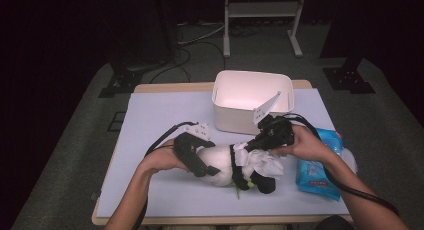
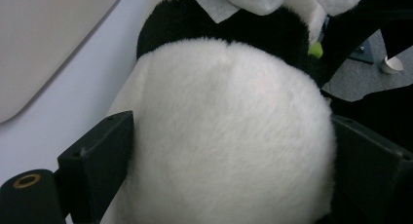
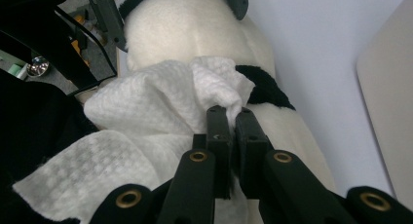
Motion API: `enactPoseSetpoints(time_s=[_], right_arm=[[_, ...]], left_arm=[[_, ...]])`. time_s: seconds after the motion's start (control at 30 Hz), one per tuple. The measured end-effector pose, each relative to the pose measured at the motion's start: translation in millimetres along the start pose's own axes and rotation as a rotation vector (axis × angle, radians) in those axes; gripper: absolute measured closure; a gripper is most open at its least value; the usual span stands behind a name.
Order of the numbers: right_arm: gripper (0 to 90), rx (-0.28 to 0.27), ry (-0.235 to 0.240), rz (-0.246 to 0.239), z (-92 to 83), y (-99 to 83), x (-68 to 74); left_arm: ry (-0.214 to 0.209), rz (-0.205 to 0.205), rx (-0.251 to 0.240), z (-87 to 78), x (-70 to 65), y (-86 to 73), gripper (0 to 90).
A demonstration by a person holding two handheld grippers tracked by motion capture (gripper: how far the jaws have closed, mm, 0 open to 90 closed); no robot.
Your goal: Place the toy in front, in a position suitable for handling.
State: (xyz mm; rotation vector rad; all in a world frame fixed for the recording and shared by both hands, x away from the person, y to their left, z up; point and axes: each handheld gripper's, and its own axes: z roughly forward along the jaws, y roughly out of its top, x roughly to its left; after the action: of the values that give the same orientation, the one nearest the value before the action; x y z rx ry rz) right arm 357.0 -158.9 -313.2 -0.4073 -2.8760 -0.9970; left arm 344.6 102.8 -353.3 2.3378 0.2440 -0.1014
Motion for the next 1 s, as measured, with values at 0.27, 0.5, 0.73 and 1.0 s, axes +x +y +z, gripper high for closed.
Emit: enactPoseSetpoints(time_s=[0.27,0.5,0.73,1.0], right_arm=[[86.0,0.036,0.031,-0.033,10.2,4.8,10.2],[86.0,0.049,0.031,-0.045,11.3,5.9,16.1],[85.9,0.074,0.043,-0.061,12.5,6.0,22.2],[86.1,0.044,-0.019,-0.072,4.2,14.9,17.9]], left_arm=[[0.01,-0.056,-0.032,-18.9,2.4,0.1,8.2],[-0.021,-0.087,0.036,-6.8,0.2,-10.7,7.6],[-0.071,-0.134,0.077,15.2,4.5,-18.6,0.4],[-0.063,-0.098,0.027,15.2,1.7,-24.0,20.5]])
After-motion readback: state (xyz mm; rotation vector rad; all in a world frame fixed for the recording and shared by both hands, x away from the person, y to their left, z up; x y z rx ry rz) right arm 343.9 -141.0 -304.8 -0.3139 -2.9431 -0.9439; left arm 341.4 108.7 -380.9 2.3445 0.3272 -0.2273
